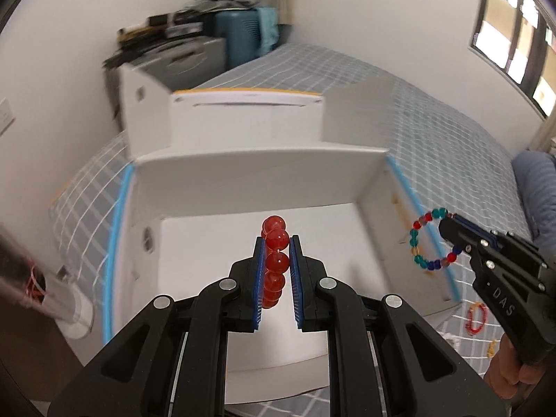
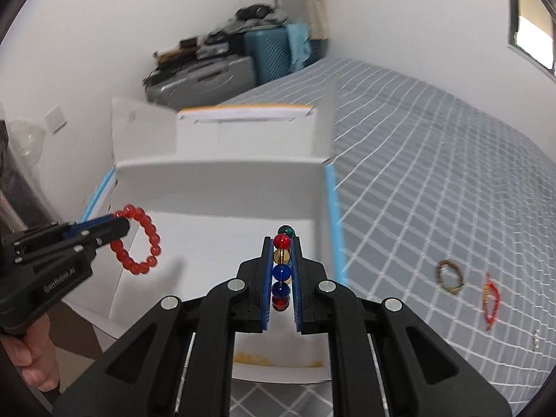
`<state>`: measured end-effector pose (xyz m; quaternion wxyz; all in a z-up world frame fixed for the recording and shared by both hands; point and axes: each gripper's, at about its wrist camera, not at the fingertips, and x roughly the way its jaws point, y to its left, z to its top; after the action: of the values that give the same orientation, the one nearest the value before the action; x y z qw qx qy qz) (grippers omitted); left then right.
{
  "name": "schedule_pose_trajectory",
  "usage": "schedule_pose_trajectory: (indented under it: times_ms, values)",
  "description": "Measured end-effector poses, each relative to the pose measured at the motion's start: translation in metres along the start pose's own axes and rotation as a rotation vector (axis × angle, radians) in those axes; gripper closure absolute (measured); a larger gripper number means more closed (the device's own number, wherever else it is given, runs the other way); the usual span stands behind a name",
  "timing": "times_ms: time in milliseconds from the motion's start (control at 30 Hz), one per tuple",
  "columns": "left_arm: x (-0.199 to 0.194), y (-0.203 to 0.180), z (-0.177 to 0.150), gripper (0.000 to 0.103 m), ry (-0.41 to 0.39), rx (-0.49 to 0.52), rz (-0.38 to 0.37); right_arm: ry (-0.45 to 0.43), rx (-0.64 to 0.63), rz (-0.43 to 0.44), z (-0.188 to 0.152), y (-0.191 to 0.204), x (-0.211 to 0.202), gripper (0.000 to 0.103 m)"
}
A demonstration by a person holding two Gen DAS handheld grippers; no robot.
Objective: Organize jewelry
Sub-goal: 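Lift both bracelets and carry them over the white cardboard box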
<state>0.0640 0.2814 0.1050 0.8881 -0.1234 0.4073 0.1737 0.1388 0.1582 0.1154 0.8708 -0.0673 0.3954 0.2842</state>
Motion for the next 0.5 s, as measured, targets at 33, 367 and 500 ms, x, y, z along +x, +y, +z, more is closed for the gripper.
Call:
schedule_pose_trajectory:
  times_ms: [33, 367, 500]
  values:
    - [0.002, 0.005, -0.003, 0.09, 0.003, -0.005, 0.011, 0.012, -0.004, 0.005, -0.002, 0.004, 0.005, 0.094]
    - [0.03, 0.029, -0.034, 0.09, 0.085, -0.044, 0.053, 0.119, -0.017, 0.005, -0.016, 0.022, 0.056, 0.094]
    - [0.036, 0.032, -0.038, 0.09, 0.098, -0.043, 0.061, 0.135, -0.023, 0.002, -0.021, 0.024, 0.063, 0.094]
